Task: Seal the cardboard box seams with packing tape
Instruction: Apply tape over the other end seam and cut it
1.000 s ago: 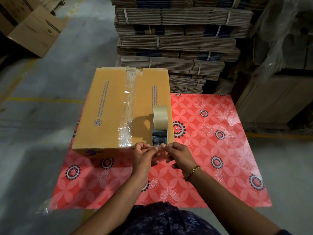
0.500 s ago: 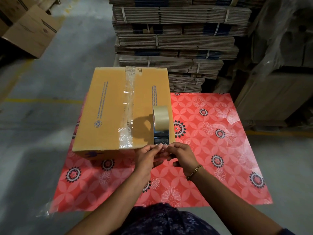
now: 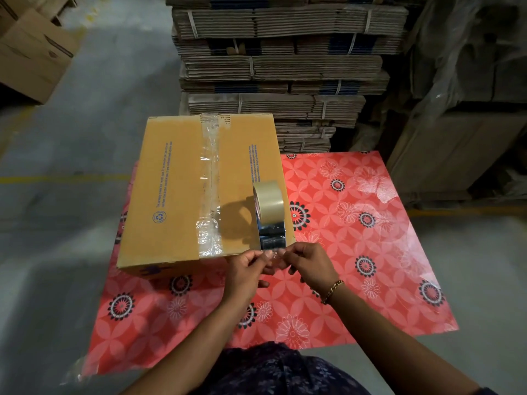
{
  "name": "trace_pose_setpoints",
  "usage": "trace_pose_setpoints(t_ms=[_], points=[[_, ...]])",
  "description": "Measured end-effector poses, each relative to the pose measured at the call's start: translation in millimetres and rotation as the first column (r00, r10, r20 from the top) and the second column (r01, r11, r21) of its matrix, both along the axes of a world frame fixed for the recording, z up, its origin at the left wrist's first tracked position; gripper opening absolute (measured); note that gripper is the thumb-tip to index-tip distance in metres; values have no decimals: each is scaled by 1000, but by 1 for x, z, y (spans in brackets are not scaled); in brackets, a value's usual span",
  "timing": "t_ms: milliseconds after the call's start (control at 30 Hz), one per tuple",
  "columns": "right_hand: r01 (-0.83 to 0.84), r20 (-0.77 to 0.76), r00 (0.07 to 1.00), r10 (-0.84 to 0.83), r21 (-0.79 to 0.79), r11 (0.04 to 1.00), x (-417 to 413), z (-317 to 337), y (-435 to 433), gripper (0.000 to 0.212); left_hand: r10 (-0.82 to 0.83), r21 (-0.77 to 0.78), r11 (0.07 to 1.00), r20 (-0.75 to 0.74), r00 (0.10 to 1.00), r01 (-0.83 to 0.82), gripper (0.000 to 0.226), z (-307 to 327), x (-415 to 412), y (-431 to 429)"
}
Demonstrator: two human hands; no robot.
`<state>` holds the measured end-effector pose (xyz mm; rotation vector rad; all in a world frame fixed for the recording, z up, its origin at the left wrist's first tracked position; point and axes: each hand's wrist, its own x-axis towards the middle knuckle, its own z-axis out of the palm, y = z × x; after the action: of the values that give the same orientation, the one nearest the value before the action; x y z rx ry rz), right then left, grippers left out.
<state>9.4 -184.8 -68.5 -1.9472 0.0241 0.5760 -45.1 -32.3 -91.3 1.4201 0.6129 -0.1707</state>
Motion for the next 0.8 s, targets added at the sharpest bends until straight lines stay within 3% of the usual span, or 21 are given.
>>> trace_pose_setpoints(t_ms=[100,233,367,533,633,700,800], points=[[7,109,994,4,-105,994,0,-8,4,27,-30,108,994,11,999,29,19,-1,2,2],[62,136,990,-37,-190,980,0,-14,6,33,-58,256,965,17,998,52,27,-1,8,4],[111,103,990,-93,-190,975,-3,-15,5,43,-18,208,978,-46,999,27,45,-6,6,7],[204,-151,967,-203,-12,979,-3,-9,9,43,-29,194,980,-67,997,41,54,-9,2,11],[213,-291,940,-177,99,972,-3,-6,2,38,-93,154,983,-39,995,98,56,-11,-1,19],[209,-245,951,-187,67,976,-4,-6,-5,33,-126,178,975,-32,992,130,55,-16,-5,28],[197,94,978,-186,-119,973,-2,1,-9,25,-208,310,929,-22,978,205,56,-29,-14,44]])
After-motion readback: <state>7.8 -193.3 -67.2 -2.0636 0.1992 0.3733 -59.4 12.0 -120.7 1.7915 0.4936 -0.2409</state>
